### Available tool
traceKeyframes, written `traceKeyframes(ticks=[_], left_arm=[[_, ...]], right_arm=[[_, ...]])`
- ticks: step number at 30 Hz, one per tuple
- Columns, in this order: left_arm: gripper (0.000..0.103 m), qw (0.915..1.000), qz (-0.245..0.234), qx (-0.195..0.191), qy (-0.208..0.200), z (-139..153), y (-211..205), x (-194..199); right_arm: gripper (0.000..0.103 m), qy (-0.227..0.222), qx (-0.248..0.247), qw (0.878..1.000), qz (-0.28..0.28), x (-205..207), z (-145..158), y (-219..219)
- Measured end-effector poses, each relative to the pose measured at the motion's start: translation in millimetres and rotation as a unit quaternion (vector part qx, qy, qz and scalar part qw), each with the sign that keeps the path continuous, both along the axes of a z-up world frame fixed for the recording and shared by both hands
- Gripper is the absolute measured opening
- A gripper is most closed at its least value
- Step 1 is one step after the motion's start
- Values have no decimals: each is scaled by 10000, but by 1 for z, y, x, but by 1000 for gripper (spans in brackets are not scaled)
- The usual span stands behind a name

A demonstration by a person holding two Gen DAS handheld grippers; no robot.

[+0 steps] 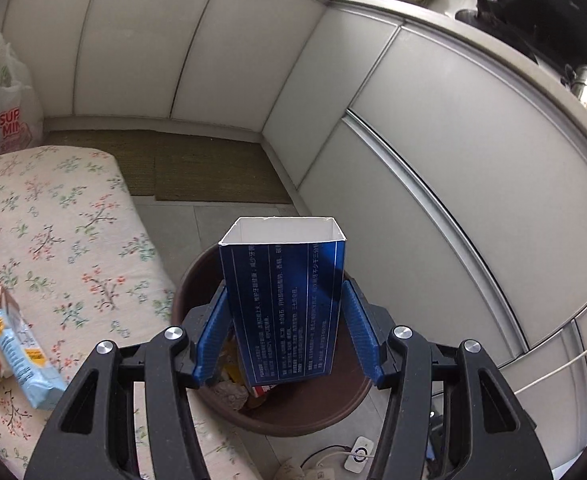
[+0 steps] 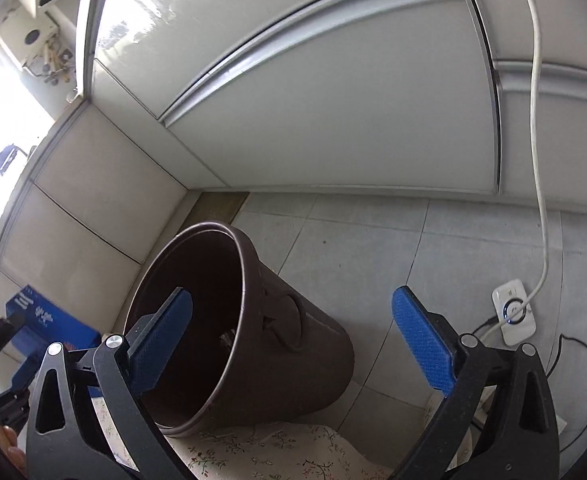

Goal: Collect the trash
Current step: 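Carry the blue box over the brown bin and open the left gripper, then move the left gripper back to the table toward the white paper cup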

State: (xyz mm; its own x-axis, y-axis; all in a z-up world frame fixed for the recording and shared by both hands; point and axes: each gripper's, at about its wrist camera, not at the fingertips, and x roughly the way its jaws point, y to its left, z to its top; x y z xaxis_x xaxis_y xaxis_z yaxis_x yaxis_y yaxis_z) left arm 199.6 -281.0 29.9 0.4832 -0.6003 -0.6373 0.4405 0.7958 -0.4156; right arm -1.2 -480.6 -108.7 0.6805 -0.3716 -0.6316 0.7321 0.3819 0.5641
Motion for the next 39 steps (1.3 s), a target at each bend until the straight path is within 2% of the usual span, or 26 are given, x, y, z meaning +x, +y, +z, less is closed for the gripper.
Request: traceKeyframes(ticks=[11,16,18,20,21,27,33,39], left_arm=[[55,9975,-259,627,181,-23,-63,9],[56,9945,-319,905,426,-43,-83,17],[60,9926,-338,1003,597,-53,-88,19],[79,9904,-353,1094,764,-62,-92,19],[80,9896,-361,1130,811,-65,-92,19],[85,9876,-318,1265,871,-75,-83,17],[85,9892,-82,1179,862,-73,-58,12],[85,9919,221,996,750,-68,-15,-12]], right_arm=[[96,-75,372,9993,9,0,-12,-6],[96,-128,465,9988,-80,-1,-14,-9],[96,-124,522,9985,-141,-2,-16,-10],[96,-106,566,9982,-190,-2,-18,-12],[96,-91,578,9981,-188,-2,-18,-12],[96,28,451,9990,-24,6,-15,-8],[96,131,329,9993,108,10,-12,-4],[96,224,162,9992,297,16,-7,4]])
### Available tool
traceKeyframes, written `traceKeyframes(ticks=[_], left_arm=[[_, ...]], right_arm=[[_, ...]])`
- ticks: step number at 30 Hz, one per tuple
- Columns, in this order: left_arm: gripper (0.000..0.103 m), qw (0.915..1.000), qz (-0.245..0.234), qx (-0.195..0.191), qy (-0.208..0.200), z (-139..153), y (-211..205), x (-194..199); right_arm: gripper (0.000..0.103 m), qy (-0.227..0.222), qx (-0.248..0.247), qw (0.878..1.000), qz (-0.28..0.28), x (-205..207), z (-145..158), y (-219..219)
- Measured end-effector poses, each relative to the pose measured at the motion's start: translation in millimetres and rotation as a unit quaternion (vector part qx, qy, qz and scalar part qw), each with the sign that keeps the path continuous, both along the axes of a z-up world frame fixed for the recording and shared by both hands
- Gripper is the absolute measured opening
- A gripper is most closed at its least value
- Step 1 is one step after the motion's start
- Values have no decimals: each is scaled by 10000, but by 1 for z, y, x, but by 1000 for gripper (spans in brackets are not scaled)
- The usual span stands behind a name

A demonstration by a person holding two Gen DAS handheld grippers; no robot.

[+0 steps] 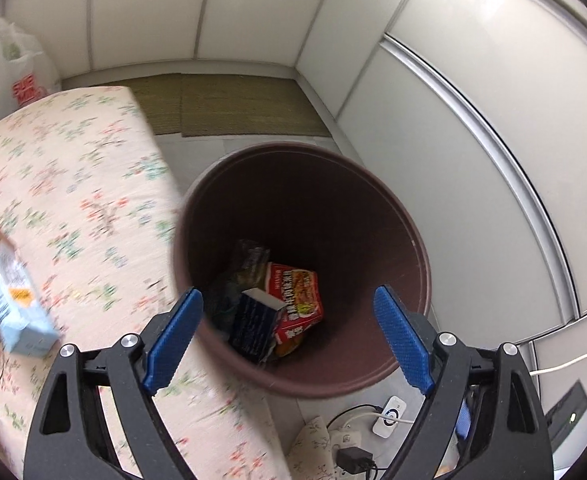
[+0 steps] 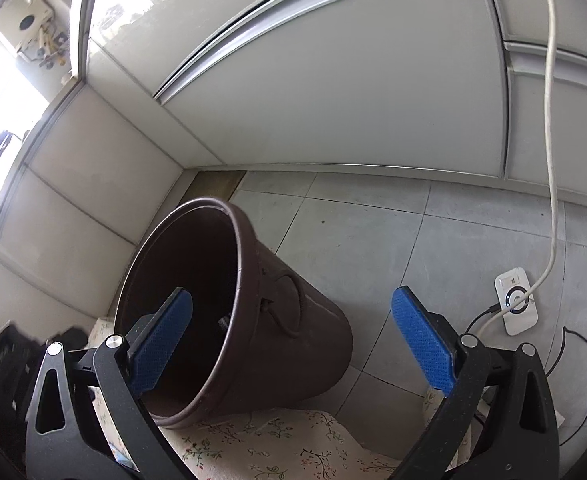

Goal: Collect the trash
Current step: 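Move the left gripper back to the table toward the white paper cup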

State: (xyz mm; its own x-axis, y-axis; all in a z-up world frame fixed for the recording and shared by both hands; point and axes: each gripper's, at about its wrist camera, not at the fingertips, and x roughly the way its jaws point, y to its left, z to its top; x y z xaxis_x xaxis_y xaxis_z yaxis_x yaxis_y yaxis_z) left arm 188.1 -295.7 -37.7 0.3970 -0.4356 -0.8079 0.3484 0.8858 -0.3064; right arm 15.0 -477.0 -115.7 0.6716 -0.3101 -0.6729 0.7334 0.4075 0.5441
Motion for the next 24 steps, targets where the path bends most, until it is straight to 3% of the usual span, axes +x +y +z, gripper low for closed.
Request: traceKeyframes(ticks=[9,17,21,24], left_arm=[[85,9988,461,-176,-68,10,69,-23],[85,9951,930,-322,-52,16,131,-44],[85,9926,1173,-295,-76,14,160,-53],[85,9903,1354,-285,-119,14,183,-60]], right_arm=[[96,-58,-402,9984,384,8,16,18],[96,-156,-167,9966,792,16,21,40],[96,-146,-515,9914,1196,22,32,68],[96,-156,-1057,9800,1678,28,46,100]])
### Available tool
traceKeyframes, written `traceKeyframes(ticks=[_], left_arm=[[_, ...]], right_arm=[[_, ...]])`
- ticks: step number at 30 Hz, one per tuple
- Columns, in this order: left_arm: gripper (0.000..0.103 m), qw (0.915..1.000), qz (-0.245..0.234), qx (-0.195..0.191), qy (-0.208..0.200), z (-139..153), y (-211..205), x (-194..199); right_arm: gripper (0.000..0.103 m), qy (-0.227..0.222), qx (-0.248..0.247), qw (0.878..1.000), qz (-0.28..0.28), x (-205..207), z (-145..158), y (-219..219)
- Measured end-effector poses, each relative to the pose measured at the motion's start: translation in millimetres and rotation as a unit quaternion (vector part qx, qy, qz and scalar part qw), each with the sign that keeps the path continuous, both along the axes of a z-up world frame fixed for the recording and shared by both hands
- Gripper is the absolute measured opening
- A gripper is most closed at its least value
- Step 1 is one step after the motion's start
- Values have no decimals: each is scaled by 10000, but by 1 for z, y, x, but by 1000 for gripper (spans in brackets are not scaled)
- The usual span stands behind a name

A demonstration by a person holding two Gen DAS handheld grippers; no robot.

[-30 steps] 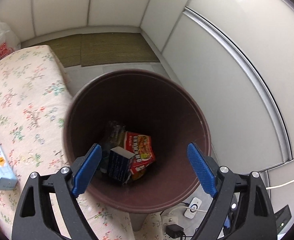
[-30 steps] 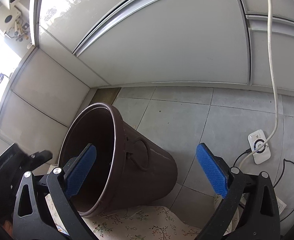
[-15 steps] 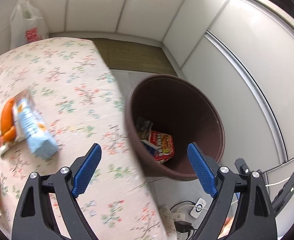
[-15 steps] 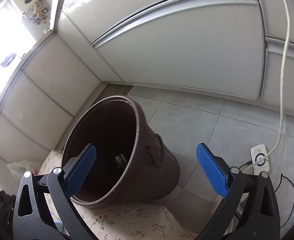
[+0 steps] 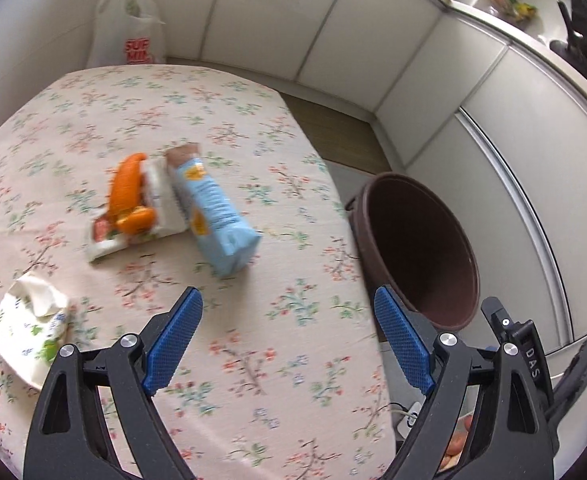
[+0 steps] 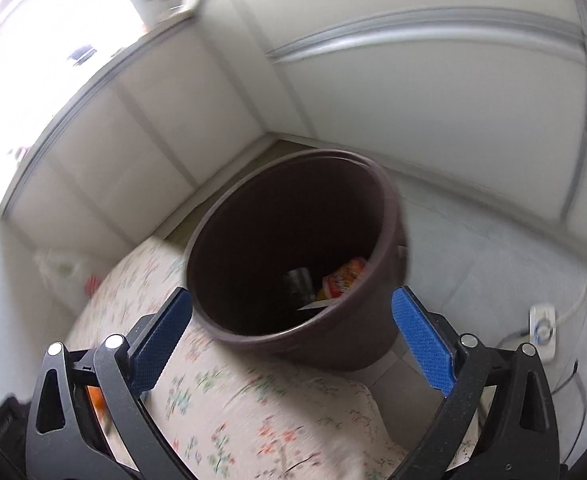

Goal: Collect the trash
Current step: 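Move the left gripper back to the table toward the white paper cup, then grasp the white paper cup with the left gripper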

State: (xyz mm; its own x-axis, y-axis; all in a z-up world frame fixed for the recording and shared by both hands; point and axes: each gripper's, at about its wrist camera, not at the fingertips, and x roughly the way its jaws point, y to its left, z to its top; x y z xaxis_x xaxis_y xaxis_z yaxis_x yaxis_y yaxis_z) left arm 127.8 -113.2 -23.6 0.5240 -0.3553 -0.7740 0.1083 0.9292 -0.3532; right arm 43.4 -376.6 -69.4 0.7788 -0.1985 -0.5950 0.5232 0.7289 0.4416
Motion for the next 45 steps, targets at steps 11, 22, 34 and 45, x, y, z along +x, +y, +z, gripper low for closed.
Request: traceKeyframes(ticks=[11,22,34,45], left_arm=[[86,9985,551,55,-15,-1,80,-15],[86,9858,1600,165,484,-35,195,-7],[86,9701,1859,-1089,1119,-74,237,-10],[63,9814,1481,-750,962,-74,209,-8]], right_arm=[[96,-95,-1432,9813,1282,9,24,103],[96,206,-2000,9525,2288,16,8,179],[96,532,-2259,9353,2671,22,-7,222],[96,766,-2121,9379,2636,25,-16,218]])
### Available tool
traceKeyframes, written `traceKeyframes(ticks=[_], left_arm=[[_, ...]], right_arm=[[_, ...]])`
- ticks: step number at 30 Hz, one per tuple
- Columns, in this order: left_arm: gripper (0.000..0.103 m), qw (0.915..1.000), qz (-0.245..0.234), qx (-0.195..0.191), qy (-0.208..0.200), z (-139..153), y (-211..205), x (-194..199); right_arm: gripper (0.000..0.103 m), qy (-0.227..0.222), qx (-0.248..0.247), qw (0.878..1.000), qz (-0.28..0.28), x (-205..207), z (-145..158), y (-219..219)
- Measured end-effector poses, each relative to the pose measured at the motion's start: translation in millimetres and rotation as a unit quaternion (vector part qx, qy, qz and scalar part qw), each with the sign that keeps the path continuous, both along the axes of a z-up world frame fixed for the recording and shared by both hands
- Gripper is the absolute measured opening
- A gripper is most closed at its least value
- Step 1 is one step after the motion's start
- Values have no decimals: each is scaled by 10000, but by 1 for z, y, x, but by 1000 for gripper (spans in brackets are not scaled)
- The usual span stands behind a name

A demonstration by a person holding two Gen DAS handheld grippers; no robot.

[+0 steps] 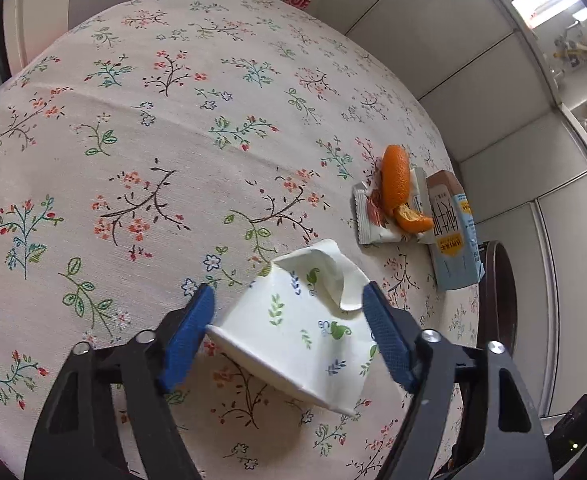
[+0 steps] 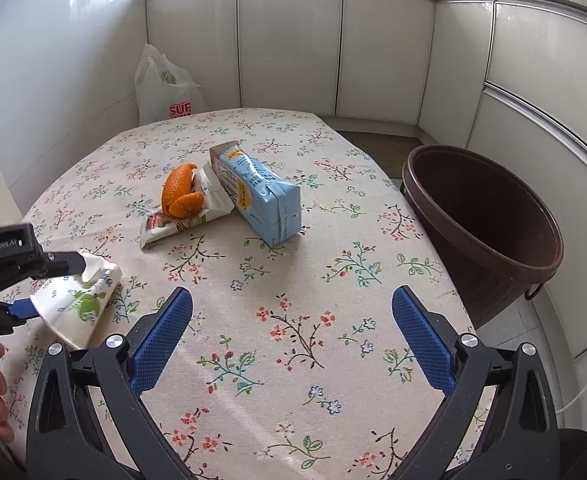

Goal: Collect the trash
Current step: 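Grasp the white paper cup with the left gripper, then grasp the blue juice carton with the right gripper and lift it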

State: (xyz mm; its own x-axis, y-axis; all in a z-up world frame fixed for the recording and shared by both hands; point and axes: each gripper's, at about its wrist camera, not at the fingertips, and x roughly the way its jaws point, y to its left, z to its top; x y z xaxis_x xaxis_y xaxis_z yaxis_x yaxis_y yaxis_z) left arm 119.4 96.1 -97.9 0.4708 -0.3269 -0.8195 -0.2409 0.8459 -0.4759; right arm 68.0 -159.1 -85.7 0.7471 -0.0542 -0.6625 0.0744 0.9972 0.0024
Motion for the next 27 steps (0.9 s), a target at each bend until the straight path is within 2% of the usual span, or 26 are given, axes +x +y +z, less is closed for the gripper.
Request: traceKeyframes(ticks=[1,4,8,10,14,18,23,27], left_arm=[[50,10000,-57,-28,26,-1,-2,1],[45,9998,-82,-186,30,-2,-3,0],[32,9984,-172,-530,-41,-2,-3,0],[26,9981,-268,-533,-151,3,-7,-1],[26,9958,-508,-546,-526,20,-17,-4],[26,9930,-576,-442,-927,42,-17,-8],[26,9908,-398,-206,-1276,64,-1,-10],[26,9902,-216,-396,-1321,68,16,-10]], right_arm=[[96,18,16,10000,-26,0,0,-2],[96,97,98,9998,-109,1,-3,-9],[96,196,169,9995,-171,3,-6,-13],[96,243,156,9994,-164,5,-7,-13],[96,378,36,9993,-72,16,-7,-12],[96,424,-213,9988,74,40,6,-9],[96,393,-808,9947,497,88,32,4],[96,742,-976,9882,912,131,37,14]])
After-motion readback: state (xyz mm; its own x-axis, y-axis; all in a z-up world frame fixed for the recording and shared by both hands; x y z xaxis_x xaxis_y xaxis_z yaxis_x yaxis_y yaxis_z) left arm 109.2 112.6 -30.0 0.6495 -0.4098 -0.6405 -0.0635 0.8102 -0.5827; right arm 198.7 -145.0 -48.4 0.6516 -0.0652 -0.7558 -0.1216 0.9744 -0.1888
